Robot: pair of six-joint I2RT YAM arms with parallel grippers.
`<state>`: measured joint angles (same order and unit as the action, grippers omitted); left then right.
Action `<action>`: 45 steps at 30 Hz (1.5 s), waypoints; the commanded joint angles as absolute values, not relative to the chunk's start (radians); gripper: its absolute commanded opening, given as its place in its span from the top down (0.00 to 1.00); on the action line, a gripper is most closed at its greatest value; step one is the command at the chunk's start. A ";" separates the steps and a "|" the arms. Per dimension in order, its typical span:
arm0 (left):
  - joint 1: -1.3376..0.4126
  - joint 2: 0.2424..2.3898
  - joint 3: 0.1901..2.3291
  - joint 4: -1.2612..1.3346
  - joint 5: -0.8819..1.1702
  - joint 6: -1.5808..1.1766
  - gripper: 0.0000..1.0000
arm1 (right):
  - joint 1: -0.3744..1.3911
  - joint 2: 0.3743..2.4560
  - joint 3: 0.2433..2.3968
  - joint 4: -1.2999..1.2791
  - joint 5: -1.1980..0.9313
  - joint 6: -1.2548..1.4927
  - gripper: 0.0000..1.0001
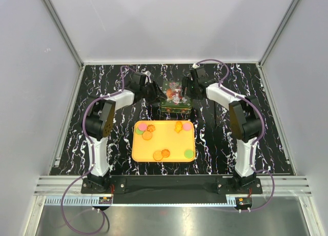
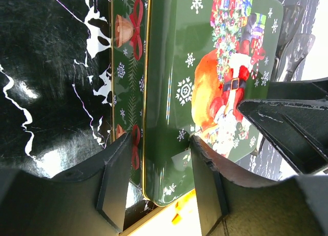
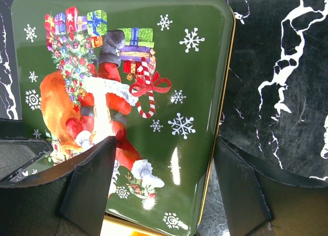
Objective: Pack the cookies
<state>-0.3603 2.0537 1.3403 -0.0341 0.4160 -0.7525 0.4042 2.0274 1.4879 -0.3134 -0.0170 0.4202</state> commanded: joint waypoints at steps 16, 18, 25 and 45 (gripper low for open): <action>-0.413 2.063 1.229 -0.072 0.368 -0.732 0.97 | 0.322 1.980 1.213 -0.091 -0.492 0.581 0.64; -0.413 2.059 1.224 -0.071 0.370 -0.729 0.97 | 0.322 1.980 1.212 -0.092 -0.494 0.584 0.77; -0.413 2.036 1.229 -0.080 0.371 -0.718 0.94 | 0.316 1.934 1.193 -0.106 -0.471 0.577 0.86; -0.411 1.947 1.308 -0.178 0.345 -0.666 0.67 | 0.268 1.864 1.301 -0.238 -0.451 0.511 0.38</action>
<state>-0.3801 1.9732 1.2900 -0.0822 0.3611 -0.7040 0.2527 1.9228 1.2514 -0.1917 -0.4278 0.5377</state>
